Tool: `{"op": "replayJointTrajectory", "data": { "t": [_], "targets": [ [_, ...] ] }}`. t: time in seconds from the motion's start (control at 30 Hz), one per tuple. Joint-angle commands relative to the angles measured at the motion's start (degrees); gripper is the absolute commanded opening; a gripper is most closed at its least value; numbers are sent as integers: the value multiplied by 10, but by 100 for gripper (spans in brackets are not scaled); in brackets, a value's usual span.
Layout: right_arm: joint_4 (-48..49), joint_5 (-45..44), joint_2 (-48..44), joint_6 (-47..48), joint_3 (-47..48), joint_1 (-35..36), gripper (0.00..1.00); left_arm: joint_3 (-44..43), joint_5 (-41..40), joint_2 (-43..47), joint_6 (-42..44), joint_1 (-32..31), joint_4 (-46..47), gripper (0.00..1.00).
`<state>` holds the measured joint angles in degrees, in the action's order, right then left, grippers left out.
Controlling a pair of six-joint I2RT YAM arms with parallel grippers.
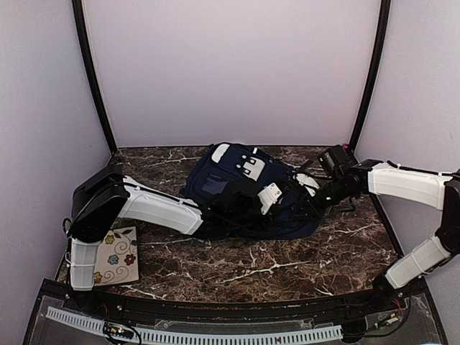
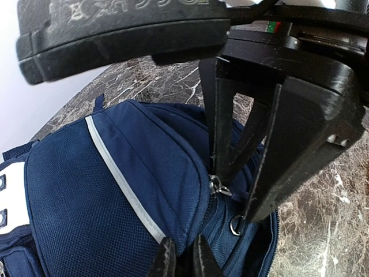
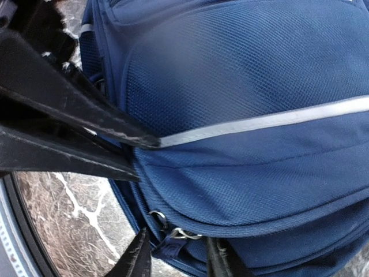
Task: Pack the student bag
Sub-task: Grab the upper front pocket of the student bag, then zip the upper front pocket of the student bag.
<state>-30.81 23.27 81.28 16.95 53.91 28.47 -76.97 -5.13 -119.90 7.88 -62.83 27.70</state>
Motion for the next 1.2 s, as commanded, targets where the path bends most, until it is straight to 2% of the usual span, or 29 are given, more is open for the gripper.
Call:
{"op": "replayJointTrajectory", "data": {
  "t": [0.0, 0.23, 0.57, 0.77, 1.17],
  "targets": [
    [23, -42, -1, -12, 1, 3, 29, -28, 9, 16, -26, 3, 56, 0],
    [13, -64, -39, -2, -16, 0, 12, -16, 7, 24, -18, 2, 53, 0],
    [-15, -70, -62, 12, -18, -15, 0, 0, 19, 37, 0, 3, 27, 0],
    [-55, -47, -42, 29, -1, -23, 0, 36, 53, 58, 15, 2, 17, 0],
    [-24, -91, -10, 32, 6, -62, 0, 136, 65, 128, 22, -6, -3, 0]
  ]
}}
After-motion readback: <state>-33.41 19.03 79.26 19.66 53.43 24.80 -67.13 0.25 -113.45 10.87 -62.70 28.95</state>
